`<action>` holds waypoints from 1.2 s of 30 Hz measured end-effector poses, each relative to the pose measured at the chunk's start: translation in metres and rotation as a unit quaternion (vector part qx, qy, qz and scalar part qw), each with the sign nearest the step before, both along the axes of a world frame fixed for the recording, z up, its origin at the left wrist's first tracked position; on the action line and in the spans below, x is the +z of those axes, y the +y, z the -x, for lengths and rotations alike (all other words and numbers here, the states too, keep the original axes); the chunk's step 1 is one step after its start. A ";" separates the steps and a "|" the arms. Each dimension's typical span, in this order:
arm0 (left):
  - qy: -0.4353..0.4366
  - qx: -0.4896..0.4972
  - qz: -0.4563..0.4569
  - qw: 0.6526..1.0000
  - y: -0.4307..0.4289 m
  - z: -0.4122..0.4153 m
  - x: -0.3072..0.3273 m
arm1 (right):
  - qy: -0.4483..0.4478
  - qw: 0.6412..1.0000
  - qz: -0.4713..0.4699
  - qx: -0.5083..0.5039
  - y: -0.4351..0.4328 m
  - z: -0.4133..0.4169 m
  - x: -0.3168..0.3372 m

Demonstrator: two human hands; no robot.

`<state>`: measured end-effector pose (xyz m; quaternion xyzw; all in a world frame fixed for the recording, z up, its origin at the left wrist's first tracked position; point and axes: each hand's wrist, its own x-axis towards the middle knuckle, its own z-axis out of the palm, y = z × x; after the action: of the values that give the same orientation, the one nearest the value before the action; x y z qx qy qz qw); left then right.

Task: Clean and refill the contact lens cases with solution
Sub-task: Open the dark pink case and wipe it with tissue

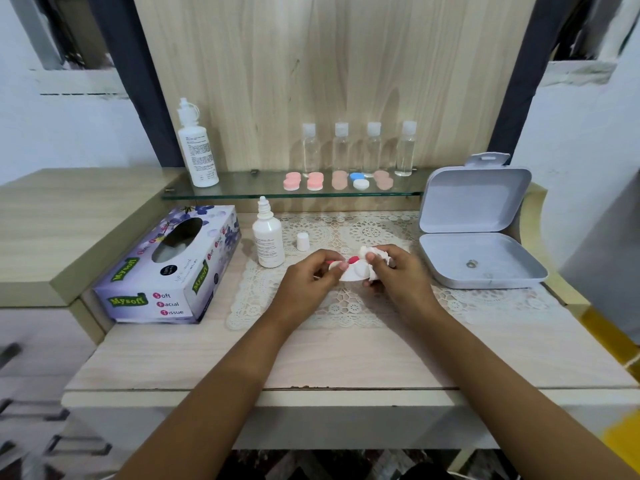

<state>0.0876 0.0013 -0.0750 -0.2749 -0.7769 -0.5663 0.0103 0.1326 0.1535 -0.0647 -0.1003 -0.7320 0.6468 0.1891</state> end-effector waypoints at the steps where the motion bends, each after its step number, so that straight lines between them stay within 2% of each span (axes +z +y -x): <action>1: -0.002 -0.012 0.008 1.000 0.000 -0.001 0.000 | 0.003 1.000 -0.007 -0.012 0.000 -0.001 0.000; 7: 0.033 -0.010 0.012 0.999 -0.001 -0.002 -0.001 | 0.036 0.999 -0.014 -0.025 0.000 -0.004 -0.002; 10: 0.033 -0.003 -0.008 0.999 -0.002 0.000 -0.002 | 0.061 0.994 -0.094 0.003 0.000 -0.006 -0.006; 14: 0.006 0.008 -0.028 1.000 -0.001 0.003 -0.002 | 0.084 0.970 -0.227 0.028 0.001 -0.008 -0.012; 19: -0.005 -0.008 -0.039 0.999 -0.003 0.004 -0.002 | 0.078 0.986 -0.144 0.040 0.006 -0.007 -0.011; 26: -0.039 -0.030 -0.049 0.998 -0.003 0.005 -0.004 | 0.120 0.981 -0.148 0.027 0.007 -0.008 -0.011; 31: -0.069 -0.043 -0.073 0.994 -0.003 0.006 -0.003 | 0.181 0.959 -0.214 0.036 0.008 -0.007 -0.017; 36: -0.088 -0.047 -0.077 0.992 -0.004 0.009 -0.004 | 0.237 0.915 -0.320 -0.058 0.012 -0.002 -0.021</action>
<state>0.0791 -0.0026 -0.0792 -0.2588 -0.7151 -0.6462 -0.0632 0.1345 0.1658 -0.0862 0.0795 -0.8267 0.3702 0.4161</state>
